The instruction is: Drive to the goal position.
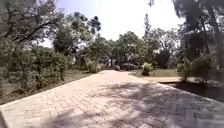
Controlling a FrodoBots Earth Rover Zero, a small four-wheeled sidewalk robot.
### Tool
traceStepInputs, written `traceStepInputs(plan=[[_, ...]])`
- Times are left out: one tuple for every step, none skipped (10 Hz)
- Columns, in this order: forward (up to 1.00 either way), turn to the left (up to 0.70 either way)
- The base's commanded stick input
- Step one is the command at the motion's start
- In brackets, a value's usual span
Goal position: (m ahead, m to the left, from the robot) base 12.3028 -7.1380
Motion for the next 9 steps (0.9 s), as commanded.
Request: traceStepInputs(plan=[[0.3, 0.0], [0.3, 0.0], [0.3, 0.0], [0.3, 0.0], [0.3, 0.0], [0.3, 0.0], [0.3, 0.0], [0.3, 0.0], [0.3, 0.0]])
